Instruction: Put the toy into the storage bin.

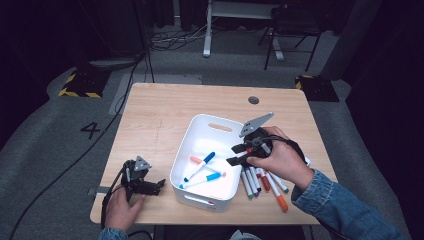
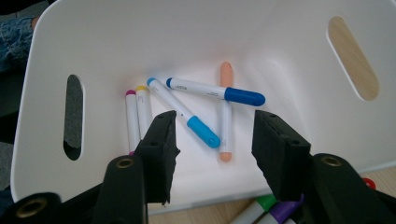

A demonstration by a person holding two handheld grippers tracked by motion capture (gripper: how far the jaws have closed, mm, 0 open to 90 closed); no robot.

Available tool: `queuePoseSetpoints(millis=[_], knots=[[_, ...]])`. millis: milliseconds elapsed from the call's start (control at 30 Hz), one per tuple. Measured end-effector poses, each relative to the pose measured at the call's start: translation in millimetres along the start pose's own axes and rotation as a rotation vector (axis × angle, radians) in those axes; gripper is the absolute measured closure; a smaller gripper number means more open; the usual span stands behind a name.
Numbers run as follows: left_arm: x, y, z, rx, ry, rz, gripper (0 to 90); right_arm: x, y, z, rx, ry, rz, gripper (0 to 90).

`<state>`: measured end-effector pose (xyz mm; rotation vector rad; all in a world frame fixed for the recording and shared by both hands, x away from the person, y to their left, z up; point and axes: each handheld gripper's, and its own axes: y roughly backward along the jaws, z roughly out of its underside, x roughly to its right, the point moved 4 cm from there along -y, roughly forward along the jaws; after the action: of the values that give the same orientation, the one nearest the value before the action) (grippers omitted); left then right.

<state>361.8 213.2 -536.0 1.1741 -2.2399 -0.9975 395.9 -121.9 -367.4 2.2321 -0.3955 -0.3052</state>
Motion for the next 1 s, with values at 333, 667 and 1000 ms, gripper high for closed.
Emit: queuePoseSetpoints(millis=[333,667,1000], knots=[[-0.1,0.0,0.0,0.0,-0.001,0.0,0.1,12.8,26.4,18.1,0.02,-0.065,0.04,50.9],[-0.8,-0.8,-0.9,0.004,0.0,-0.009,0.0,24.6,38.6,39.9,0.016,-0.109,0.069,51.3],[-0.8,-0.9,-1.0,0.003,0.002,-0.01,0.0,36.6,35.4,68.3,-0.019,-0.147,0.106,52.4]])
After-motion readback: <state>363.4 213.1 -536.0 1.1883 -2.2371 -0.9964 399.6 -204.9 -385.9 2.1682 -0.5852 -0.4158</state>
